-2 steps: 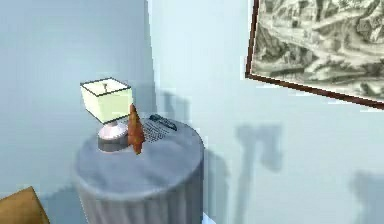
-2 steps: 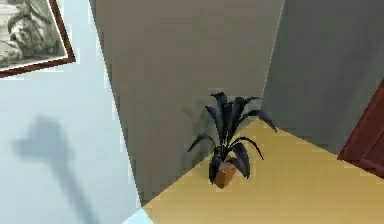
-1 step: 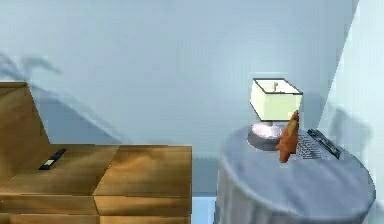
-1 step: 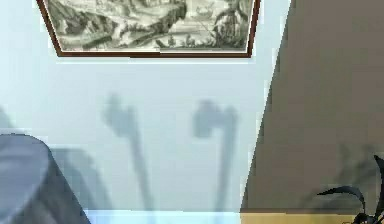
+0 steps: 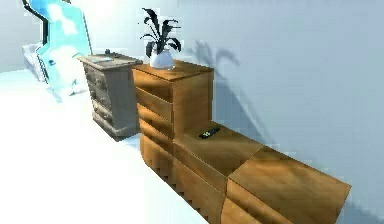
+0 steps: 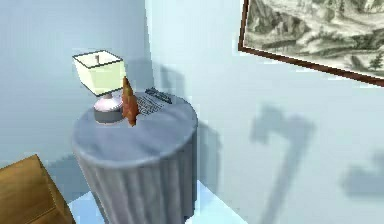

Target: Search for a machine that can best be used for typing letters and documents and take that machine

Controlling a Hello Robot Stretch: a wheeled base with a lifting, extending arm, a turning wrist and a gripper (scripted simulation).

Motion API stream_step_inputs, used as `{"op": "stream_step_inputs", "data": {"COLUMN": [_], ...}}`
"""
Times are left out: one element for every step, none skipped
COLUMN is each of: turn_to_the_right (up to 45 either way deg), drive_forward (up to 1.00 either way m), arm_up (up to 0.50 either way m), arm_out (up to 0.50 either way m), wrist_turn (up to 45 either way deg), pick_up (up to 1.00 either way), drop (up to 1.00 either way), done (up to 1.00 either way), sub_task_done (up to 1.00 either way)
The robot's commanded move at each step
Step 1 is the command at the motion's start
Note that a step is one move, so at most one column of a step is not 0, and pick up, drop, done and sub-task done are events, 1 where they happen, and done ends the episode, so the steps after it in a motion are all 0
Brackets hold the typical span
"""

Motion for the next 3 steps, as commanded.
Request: {"op": "stream_step_inputs", "data": {"turn_to_the_right": [-9.0, 45.0, 45.0], "drive_forward": [0.0, 0.0, 0.0], "arm_up": [0.0, 0.0, 0.0], "arm_out": [0.0, 0.0, 0.0], "wrist_turn": [0.0, 0.0, 0.0], "pick_up": [0.0, 0.0, 0.0], "drop": [0.0, 0.0, 0.0], "done": [0.0, 0.0, 0.0], "sub_task_done": [0.0, 0.0, 0.0]}}
